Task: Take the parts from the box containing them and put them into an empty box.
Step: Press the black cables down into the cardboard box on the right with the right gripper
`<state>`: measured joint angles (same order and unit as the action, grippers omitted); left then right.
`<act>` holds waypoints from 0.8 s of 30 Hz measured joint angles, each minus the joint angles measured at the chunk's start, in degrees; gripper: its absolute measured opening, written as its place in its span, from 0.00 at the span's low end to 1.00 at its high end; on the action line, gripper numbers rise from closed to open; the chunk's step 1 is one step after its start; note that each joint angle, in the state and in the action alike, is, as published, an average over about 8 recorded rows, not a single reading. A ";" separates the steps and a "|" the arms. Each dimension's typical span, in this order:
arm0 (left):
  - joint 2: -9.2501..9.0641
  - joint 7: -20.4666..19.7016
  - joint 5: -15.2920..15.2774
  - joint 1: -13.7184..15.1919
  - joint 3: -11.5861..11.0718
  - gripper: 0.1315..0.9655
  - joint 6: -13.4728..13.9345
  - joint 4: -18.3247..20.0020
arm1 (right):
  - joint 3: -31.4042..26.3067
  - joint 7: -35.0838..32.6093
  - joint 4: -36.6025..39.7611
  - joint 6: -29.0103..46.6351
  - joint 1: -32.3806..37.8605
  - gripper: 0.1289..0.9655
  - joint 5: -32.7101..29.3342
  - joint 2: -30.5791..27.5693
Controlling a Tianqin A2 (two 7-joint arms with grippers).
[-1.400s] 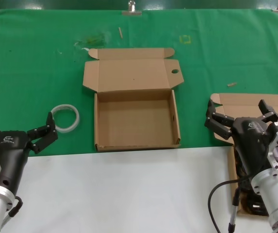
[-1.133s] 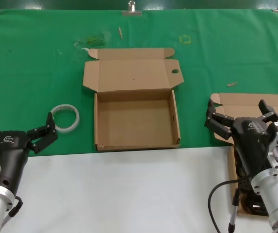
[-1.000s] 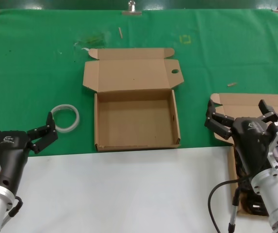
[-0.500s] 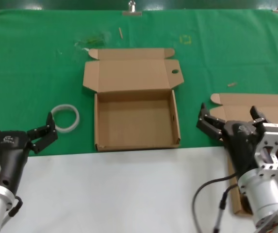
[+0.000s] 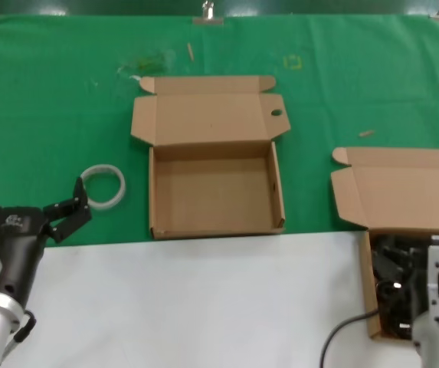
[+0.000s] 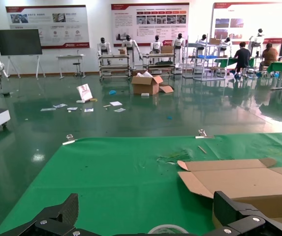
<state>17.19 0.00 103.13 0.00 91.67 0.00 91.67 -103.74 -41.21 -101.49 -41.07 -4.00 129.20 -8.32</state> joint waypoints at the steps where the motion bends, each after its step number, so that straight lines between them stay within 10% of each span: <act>1: 0.00 0.00 0.00 0.00 0.00 1.00 0.00 0.00 | 0.05 -2.67 -1.05 -2.26 -0.49 1.00 0.46 0.00; 24: 0.00 -0.01 -0.02 0.00 0.00 1.00 0.00 0.00 | 2.41 -60.75 -7.53 -31.63 2.75 1.00 16.42 0.00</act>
<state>17.19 -0.01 103.11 0.00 91.68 0.00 91.67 -101.33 -101.96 -109.02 -72.70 -1.25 145.62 -8.32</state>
